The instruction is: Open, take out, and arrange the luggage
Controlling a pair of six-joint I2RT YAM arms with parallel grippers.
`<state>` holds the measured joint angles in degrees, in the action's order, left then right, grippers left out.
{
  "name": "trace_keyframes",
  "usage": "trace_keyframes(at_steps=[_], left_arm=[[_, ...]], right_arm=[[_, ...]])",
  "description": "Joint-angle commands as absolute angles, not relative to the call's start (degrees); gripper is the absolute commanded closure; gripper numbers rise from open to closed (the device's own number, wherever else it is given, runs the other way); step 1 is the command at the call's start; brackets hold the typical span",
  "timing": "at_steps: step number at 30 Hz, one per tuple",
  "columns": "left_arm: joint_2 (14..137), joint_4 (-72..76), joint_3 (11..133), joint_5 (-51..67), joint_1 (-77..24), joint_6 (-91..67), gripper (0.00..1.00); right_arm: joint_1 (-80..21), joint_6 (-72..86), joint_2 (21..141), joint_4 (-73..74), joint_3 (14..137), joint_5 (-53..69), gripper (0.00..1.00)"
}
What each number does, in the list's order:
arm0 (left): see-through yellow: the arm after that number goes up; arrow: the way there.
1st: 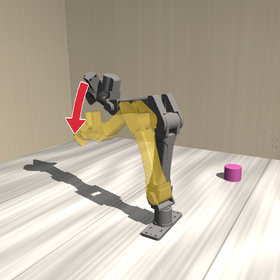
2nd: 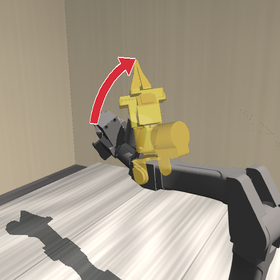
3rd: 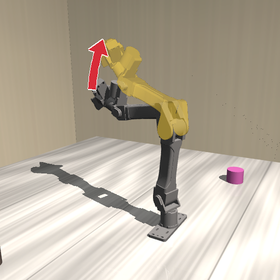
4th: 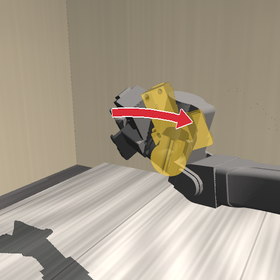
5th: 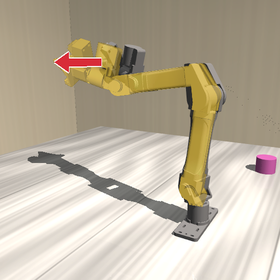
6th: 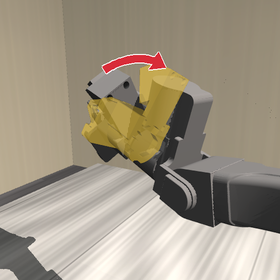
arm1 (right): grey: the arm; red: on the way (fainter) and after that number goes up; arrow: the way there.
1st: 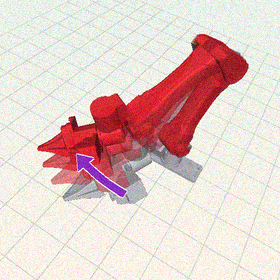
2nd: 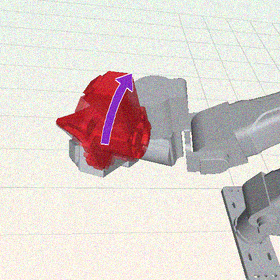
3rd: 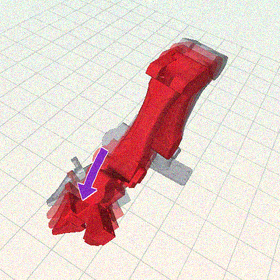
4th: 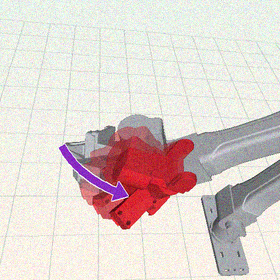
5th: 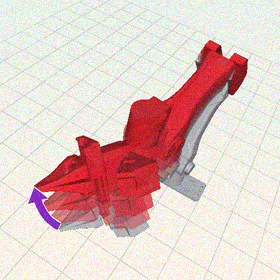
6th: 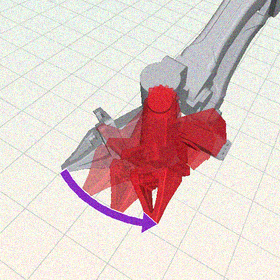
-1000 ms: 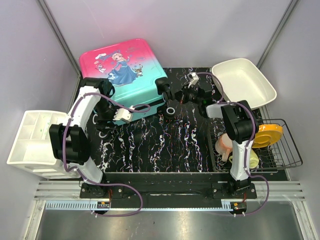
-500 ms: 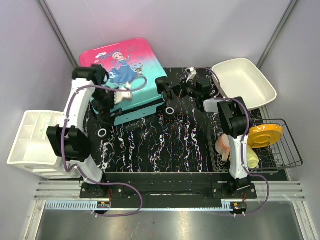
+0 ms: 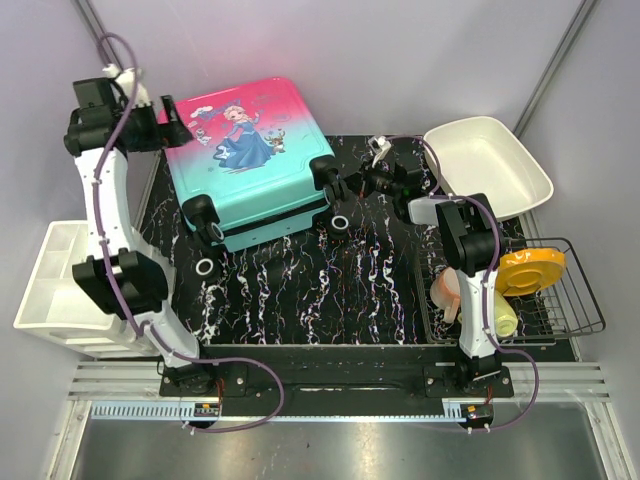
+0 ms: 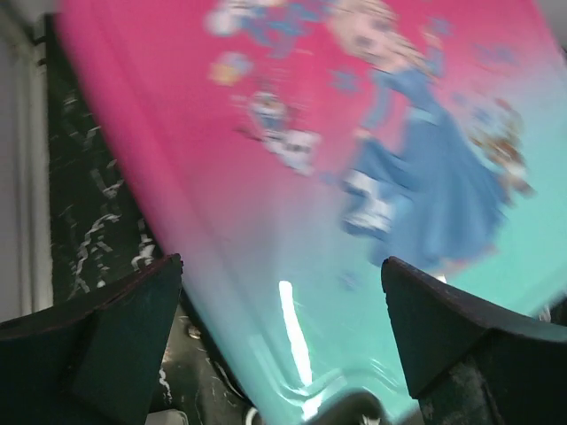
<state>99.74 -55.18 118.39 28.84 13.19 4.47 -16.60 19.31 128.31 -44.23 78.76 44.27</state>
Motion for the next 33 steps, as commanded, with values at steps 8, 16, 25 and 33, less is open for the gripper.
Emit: trace_keyframes(at_steps=[8, 16, 25, 33], left_arm=[[111.00, -40.96, 116.11, 23.64, 17.67, -6.16, 0.01], [116.45, -46.74, 114.17, 44.97, 10.82, 7.08, 0.04], [119.09, -53.61, 111.88, 48.69, 2.38, 15.98, 0.13], [120.33, -56.51, 121.37, 44.21, 0.26, 19.86, 0.07]], right_arm=[[-20.21, 5.81, 119.10, -50.62, 75.06, 53.70, 1.00], [-22.67, -2.98, 113.21, -48.61, 68.83, 57.92, 1.00], [-25.31, -5.54, 103.64, -46.41, 57.15, 60.12, 1.00], [-28.83, -2.64, 98.62, -46.67, 51.50, 54.67, 1.00]])
